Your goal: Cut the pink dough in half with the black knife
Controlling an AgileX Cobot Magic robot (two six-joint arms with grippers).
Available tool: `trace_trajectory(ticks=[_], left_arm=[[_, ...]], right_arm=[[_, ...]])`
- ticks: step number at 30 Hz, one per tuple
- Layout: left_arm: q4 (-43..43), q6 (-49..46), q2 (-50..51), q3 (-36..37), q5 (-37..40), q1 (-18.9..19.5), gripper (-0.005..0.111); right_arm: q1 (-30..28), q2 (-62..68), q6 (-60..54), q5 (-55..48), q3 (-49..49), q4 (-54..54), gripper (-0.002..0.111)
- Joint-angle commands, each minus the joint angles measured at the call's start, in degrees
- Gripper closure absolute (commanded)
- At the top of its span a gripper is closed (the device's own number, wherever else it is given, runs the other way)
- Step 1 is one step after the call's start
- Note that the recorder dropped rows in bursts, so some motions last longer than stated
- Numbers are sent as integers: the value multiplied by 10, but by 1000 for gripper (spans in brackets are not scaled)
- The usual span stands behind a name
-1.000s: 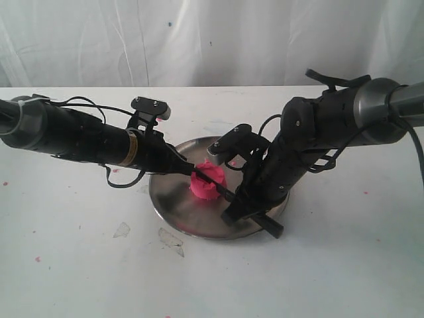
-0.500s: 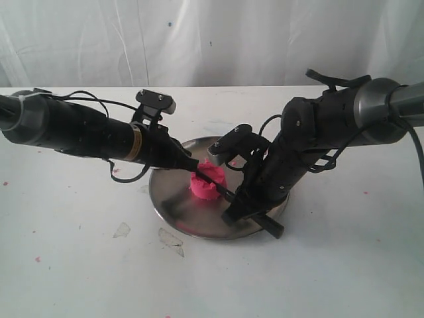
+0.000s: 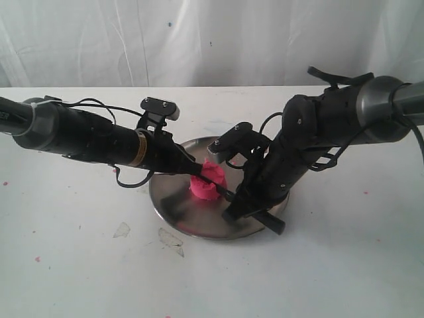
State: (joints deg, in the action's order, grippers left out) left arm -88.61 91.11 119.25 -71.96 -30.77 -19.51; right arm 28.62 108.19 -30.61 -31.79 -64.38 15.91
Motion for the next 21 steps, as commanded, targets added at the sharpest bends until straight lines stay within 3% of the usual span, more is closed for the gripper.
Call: trace_trajectory(ticks=[1, 21], left_arm=[[-26, 4, 14, 10, 3, -6, 107], [-18, 1, 14, 20, 6, -6, 107]], right_arm=[[0, -24, -5, 0, -5, -1, 108], [0, 17, -5, 4, -2, 12, 108]])
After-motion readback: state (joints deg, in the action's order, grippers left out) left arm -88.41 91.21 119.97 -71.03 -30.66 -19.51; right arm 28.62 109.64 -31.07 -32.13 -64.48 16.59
